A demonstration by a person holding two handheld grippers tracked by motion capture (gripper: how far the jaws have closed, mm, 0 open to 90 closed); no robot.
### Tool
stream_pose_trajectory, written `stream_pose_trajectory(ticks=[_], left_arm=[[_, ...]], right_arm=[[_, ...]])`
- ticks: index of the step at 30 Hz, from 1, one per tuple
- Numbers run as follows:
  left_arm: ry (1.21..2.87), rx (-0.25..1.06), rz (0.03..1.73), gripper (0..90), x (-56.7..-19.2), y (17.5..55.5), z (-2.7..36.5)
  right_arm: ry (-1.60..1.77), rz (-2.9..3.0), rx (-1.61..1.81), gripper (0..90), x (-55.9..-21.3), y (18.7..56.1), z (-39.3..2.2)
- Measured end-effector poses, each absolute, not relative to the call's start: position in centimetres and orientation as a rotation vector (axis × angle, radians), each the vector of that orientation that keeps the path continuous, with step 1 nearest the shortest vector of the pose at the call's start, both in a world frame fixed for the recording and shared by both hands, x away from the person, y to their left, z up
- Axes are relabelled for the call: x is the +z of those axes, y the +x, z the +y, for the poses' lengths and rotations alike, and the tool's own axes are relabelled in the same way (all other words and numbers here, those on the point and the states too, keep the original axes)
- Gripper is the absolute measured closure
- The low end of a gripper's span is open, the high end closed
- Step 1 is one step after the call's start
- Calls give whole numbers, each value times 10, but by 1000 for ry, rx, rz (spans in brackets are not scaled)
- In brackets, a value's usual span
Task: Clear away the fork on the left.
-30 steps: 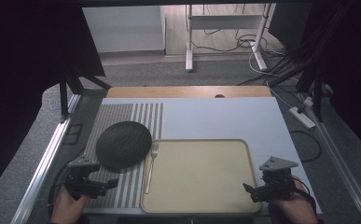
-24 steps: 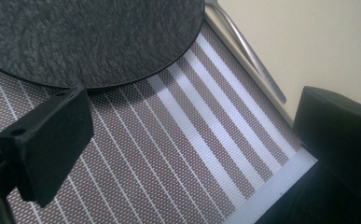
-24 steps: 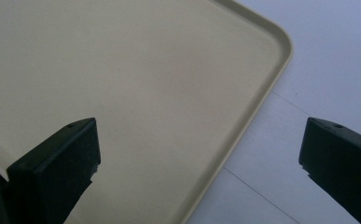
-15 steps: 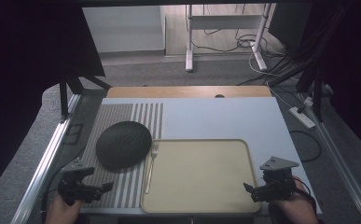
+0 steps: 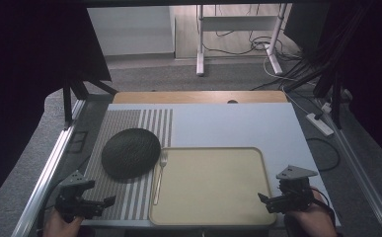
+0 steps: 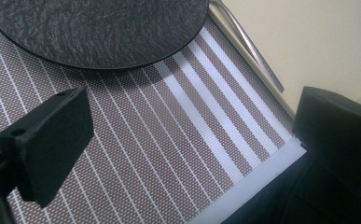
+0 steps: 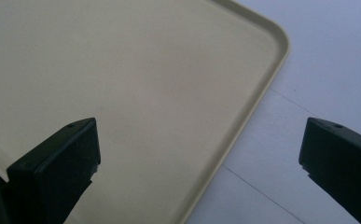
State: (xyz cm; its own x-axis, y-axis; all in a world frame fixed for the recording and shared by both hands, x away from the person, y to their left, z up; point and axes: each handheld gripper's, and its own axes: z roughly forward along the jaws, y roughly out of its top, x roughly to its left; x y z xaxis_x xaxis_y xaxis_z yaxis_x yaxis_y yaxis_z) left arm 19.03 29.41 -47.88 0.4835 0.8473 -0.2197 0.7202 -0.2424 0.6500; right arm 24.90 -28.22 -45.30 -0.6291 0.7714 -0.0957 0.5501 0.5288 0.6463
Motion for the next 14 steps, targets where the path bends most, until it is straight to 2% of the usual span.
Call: stream_pose_trajectory(ticks=[14], left_arm=[[2019, 233, 1294, 0, -478, 182, 299]], right_arm=[[1083, 2408, 808, 0, -454, 249, -281]])
